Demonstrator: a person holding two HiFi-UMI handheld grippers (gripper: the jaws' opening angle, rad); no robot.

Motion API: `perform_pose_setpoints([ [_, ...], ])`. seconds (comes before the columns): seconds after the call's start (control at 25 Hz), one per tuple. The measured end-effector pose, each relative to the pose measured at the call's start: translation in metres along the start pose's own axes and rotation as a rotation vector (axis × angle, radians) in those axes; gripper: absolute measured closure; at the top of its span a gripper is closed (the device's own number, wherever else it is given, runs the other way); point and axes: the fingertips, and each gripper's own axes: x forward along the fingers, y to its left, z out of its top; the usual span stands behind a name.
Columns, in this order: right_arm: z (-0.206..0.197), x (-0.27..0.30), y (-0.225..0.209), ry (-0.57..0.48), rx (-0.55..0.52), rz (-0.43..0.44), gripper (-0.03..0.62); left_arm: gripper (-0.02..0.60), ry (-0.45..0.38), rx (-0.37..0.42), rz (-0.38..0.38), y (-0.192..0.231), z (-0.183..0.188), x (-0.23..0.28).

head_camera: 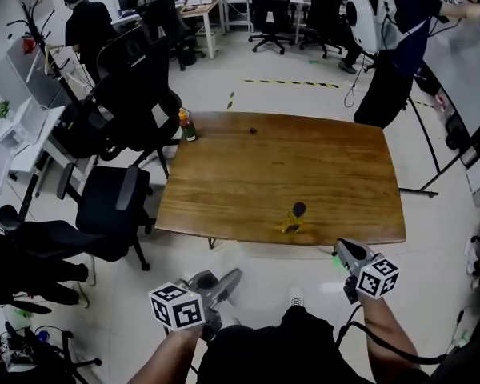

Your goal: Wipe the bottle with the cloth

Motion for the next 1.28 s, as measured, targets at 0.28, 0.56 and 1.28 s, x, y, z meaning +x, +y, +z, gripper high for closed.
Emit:
perform_pose_setpoints([
  [0.28, -0.054, -0.081, 0.12, -0.027, 0.191, -0.084, 0.577, 0.479, 0.086, -0.047, -0.14, -0.002, -0.04, -0.039],
  [0.56, -0.072, -0.13, 0.169, -0.041, 0.205, -0.117, 0.577, 0.479, 0.191, 0.2, -0.167, -0.04, -0.071, -0.04],
  [1.28, -0.047, -0.152, 0.158, -0.003, 0.127, 0.03, 0.577, 0.479, 0.094, 0.075, -0.071, -0.072, -0.087, -0.023],
])
